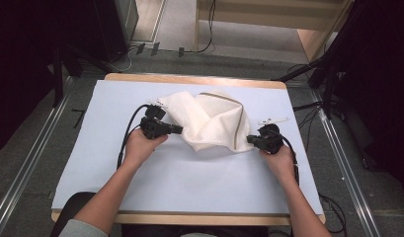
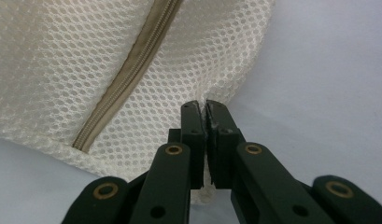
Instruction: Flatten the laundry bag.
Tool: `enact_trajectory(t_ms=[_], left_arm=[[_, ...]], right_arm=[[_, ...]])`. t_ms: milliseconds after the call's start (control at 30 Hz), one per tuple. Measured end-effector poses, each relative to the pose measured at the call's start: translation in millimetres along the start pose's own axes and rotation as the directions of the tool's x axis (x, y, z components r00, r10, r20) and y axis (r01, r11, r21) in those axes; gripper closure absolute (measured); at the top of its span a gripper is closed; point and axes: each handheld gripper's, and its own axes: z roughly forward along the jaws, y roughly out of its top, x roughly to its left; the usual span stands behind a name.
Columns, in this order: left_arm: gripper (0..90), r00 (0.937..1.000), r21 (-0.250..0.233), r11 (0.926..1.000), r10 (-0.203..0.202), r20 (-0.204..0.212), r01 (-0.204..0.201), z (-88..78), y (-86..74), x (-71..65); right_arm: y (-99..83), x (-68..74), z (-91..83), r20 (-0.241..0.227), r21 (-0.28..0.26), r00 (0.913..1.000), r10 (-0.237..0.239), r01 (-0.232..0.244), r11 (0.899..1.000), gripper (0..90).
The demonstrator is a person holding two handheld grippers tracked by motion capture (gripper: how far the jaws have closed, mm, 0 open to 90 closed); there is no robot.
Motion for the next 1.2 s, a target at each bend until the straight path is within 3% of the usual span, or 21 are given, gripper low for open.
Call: enact_trajectory(t_ms=[367,533,733,867,1167,1200], left_arm=[[90.0,0.9999,-0.020,0.9997,-0.012,-0.005,0.011,-15.4,1.0,5.6],[90.0,0.9993,-0.045,0.9988,-0.022,-0.030,0.021,-27.5,-0.1,11.6],[90.0,0.9984,-0.071,0.9968,-0.039,-0.041,0.036,-38.5,-1.3,18.9],[90.0,0.9965,-0.077,0.9954,-0.061,-0.057,0.056,-47.8,-4.0,28.1],[90.0,0.9916,-0.087,0.9918,-0.101,-0.081,0.094,-59.4,-8.8,44.5],[90.0,0.9902,-0.089,0.9909,-0.109,-0.088,0.101,-61.9,-9.9,48.3]], right_arm=[[2.6,11.8,-6.7,-0.041,0.001,0.9988,-0.026,0.026,1.000,88.5],[1.8,22.8,-11.6,-0.070,0.025,0.9967,-0.041,0.043,0.999,88.4],[-0.6,36.1,-15.8,-0.118,0.014,0.9917,-0.050,0.052,0.999,88.4],[-1.3,50.8,-14.6,-0.136,0.009,0.9861,-0.095,0.097,0.995,88.1],[-2.1,77.3,-9.7,-0.205,0.004,0.9703,-0.129,0.133,0.991,88.1],[-3.3,85.2,-8.3,-0.215,0.005,0.9663,-0.141,0.146,0.989,88.1]])
